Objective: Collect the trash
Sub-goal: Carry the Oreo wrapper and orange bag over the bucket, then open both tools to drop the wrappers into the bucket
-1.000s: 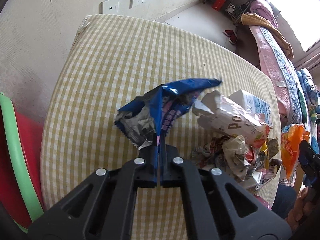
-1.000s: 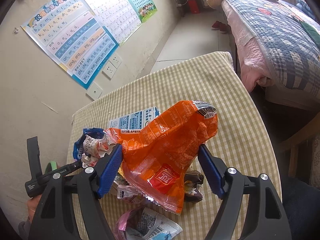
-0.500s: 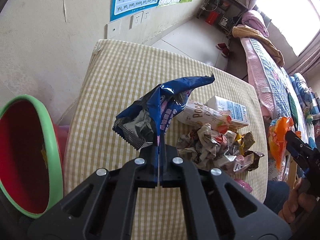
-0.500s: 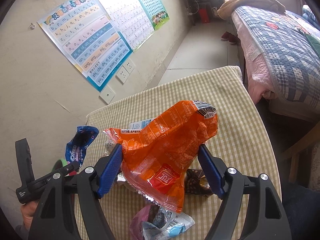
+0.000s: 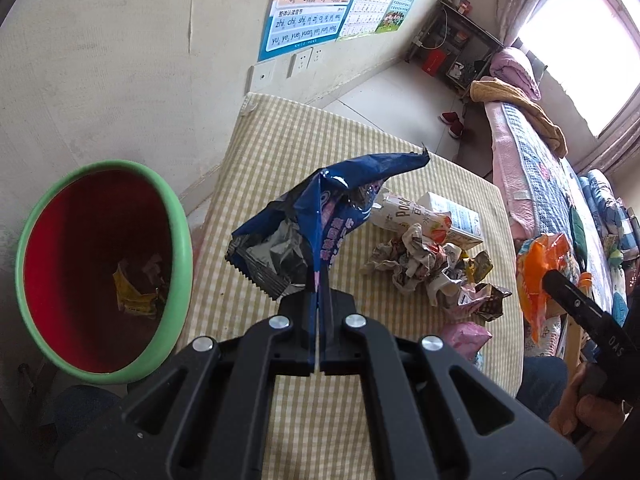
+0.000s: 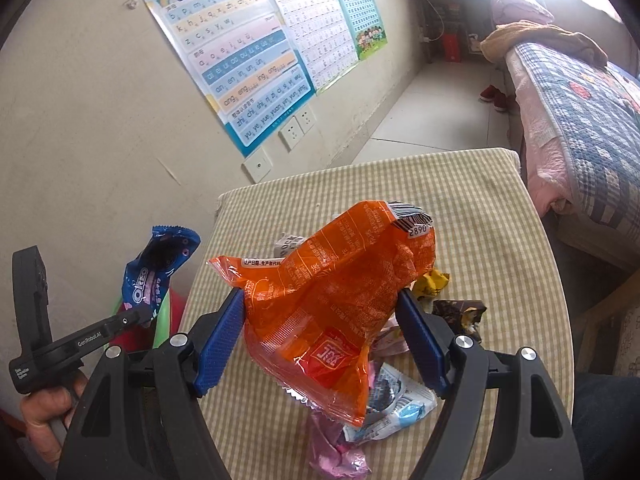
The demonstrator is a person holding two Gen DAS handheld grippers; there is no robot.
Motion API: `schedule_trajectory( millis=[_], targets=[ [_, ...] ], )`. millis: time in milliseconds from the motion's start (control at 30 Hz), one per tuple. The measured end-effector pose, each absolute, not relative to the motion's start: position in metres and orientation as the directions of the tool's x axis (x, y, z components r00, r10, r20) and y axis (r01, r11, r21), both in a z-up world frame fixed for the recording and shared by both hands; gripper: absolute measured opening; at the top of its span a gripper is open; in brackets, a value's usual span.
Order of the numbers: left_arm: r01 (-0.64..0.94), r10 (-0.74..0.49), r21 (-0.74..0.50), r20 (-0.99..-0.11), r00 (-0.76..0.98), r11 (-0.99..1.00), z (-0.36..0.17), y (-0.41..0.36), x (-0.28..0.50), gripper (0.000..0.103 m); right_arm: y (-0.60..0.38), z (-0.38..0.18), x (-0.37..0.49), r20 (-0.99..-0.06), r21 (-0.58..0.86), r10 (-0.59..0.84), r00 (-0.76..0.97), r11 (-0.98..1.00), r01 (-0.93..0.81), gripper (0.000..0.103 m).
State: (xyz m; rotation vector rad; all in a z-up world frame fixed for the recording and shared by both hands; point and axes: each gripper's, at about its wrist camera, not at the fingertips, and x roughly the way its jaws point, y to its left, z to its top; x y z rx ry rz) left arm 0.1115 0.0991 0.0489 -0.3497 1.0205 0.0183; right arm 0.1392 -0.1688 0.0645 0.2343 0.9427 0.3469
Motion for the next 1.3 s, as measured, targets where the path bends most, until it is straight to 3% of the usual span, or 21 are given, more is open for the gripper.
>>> schedule_trajectory(
  millis=[1300],
  targets=[
    [-0.512, 0.01, -0.338, -0.827, 0.562, 0.789, 0.042, 0.294, 0.009, 0.0, 0.106, 0.071, 0.12, -0.752, 0.223, 0.569, 0.334, 0.696, -0.683, 0.074]
  ],
)
